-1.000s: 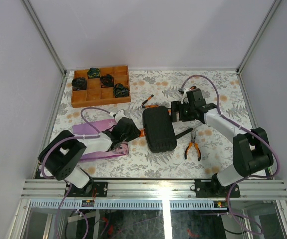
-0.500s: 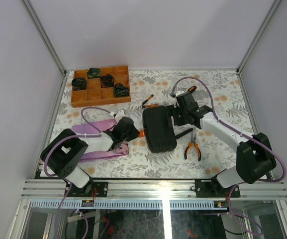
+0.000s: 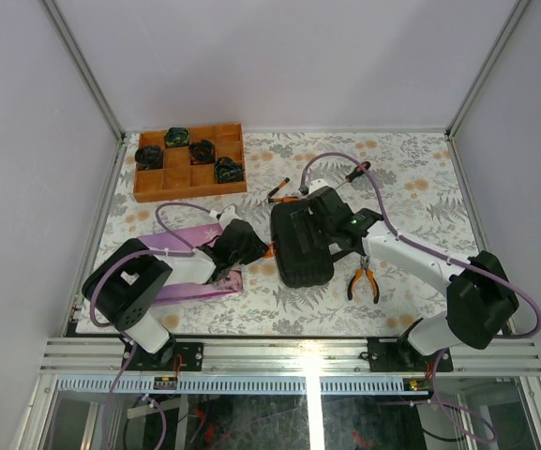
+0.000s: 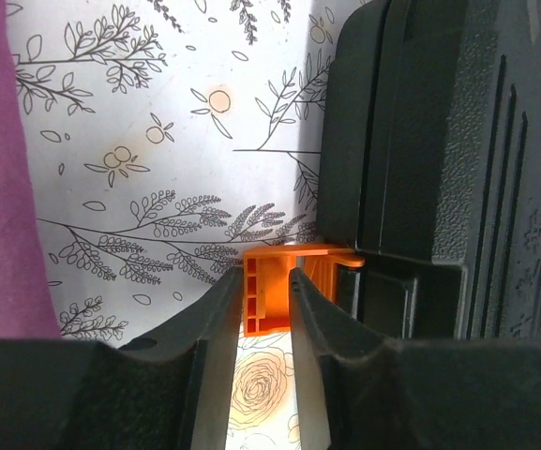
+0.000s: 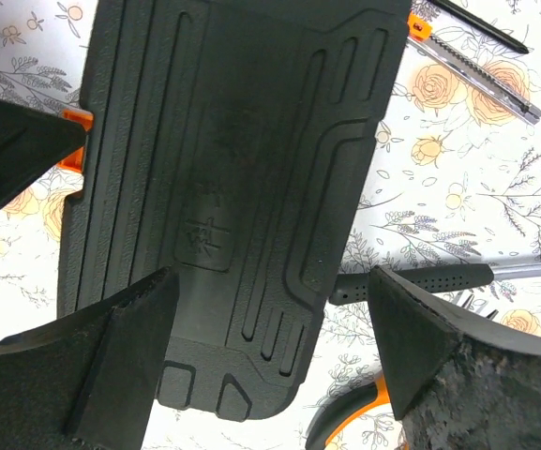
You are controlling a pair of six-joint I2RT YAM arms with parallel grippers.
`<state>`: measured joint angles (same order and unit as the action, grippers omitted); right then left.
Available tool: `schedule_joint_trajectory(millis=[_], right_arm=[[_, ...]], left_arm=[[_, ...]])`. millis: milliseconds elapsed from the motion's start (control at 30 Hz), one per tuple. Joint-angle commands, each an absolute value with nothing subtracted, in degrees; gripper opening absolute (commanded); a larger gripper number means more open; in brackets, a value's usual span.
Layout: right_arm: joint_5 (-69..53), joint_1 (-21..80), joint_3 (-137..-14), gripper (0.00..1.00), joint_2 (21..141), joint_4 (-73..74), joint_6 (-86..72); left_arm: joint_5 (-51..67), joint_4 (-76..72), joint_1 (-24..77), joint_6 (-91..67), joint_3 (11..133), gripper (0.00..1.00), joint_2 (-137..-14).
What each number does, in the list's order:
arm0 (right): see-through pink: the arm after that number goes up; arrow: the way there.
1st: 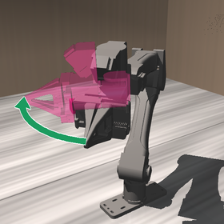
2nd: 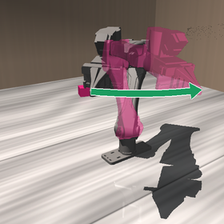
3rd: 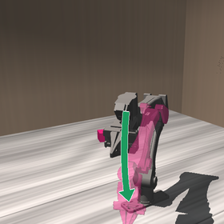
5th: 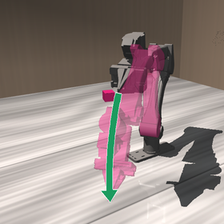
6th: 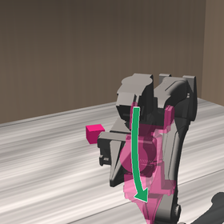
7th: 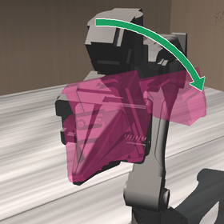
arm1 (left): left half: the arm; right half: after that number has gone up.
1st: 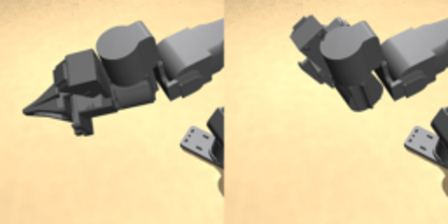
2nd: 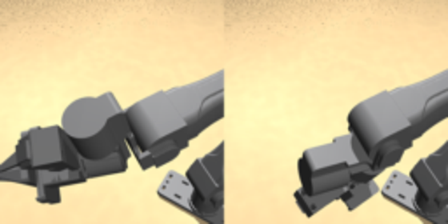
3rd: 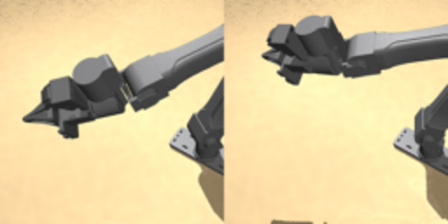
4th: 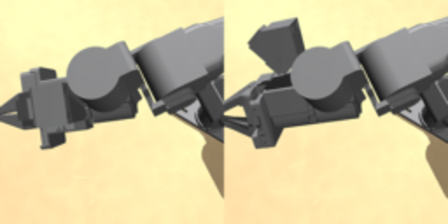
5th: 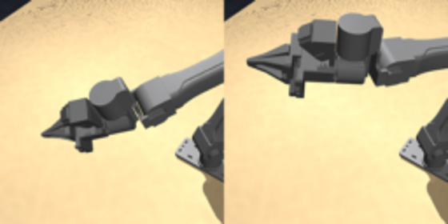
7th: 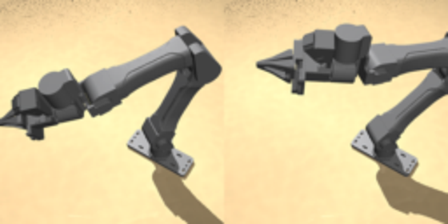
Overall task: Sort the tools into containers
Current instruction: Open the storage box at the center of the board.
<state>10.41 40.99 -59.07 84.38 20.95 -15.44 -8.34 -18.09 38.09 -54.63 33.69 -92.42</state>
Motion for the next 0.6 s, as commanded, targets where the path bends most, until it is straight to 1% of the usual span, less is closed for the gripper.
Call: schedule_joint_trajectory(millis=[0, 100, 233, 333, 567], right_arm=[[15.77, 43.48, -60.41, 0.88, 82.45, 19.76, -16.0], [17.81, 45.25, -60.3, 0.89, 82.44, 19.47, -16.06], [21.57, 47.88, -60.0, 0.97, 82.44, 18.8, -16.49], [23.63, 50.4, -59.36, 1.0, 82.56, 17.42, -17.19], [32.0, 57.65, -58.97, 0.99, 86.56, 15.62, -17.42]], left_arm=[[-7.04, -13.49, 37.89, -54.39, 32.21, 0.24, -95.33], [-7.31, -13.5, 37.85, -54.7, 31.22, 0.18, -95.01], [-7.51, -13.32, 37.88, -55.23, 29.83, 0.1, -94.56], [-7.6, -13.64, 37.96, -55.66, 28.64, 0.09, -94.38], [-7.31, -14.5, 37.97, -56.8, 26.02, 0.07, -94.29]])
